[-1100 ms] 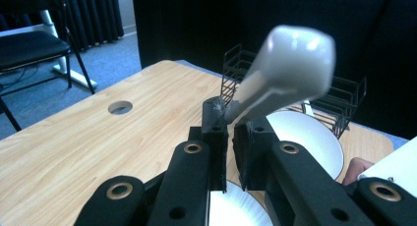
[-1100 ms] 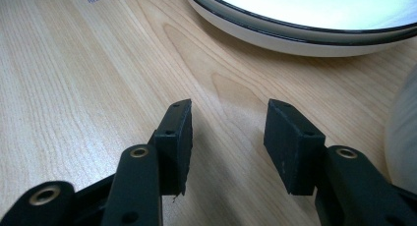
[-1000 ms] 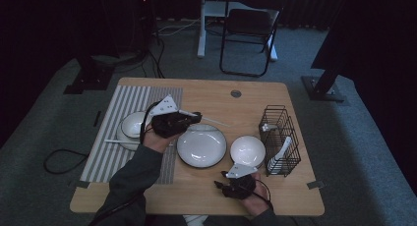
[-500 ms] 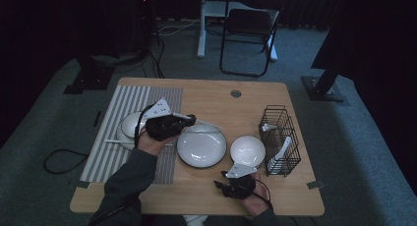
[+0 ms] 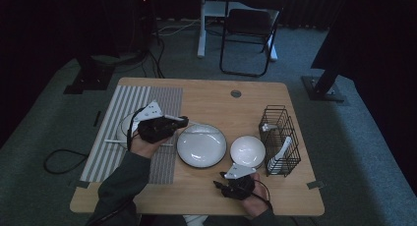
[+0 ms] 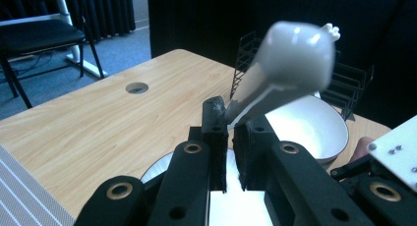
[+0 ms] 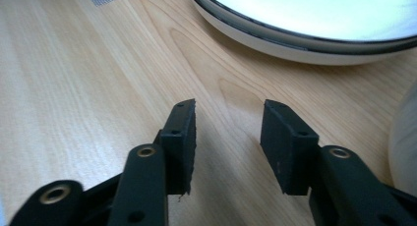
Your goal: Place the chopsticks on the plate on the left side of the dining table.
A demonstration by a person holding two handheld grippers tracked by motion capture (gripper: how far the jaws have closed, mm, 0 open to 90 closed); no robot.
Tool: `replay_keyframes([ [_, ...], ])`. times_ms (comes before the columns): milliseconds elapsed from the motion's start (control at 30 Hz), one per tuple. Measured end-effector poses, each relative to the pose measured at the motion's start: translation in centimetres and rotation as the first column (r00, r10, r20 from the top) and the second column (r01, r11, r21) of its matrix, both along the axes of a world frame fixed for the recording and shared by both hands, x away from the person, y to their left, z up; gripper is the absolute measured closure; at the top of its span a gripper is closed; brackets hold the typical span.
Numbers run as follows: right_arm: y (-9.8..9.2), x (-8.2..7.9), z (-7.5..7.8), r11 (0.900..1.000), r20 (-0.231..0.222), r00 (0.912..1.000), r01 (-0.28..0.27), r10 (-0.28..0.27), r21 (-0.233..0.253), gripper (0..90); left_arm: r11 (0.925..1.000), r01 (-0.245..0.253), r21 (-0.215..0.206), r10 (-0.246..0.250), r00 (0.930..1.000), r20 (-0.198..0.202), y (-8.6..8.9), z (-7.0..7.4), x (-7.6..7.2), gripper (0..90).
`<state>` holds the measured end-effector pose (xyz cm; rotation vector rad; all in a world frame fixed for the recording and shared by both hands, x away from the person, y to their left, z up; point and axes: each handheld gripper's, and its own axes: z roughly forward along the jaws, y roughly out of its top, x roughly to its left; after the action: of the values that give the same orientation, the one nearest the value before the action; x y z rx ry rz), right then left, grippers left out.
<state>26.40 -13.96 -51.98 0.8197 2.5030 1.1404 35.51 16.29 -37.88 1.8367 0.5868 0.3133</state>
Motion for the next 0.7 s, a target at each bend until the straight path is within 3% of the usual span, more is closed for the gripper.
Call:
replay_keyframes([
  [700,1.5,-0.2,3.4,0.998,0.08,0.9948,-0.064,0.064,0.004,68.8,0.9997,-0.018,0.017,0.018,0.9998,-0.011,1.6,-0.7,-1.0,84.8],
])
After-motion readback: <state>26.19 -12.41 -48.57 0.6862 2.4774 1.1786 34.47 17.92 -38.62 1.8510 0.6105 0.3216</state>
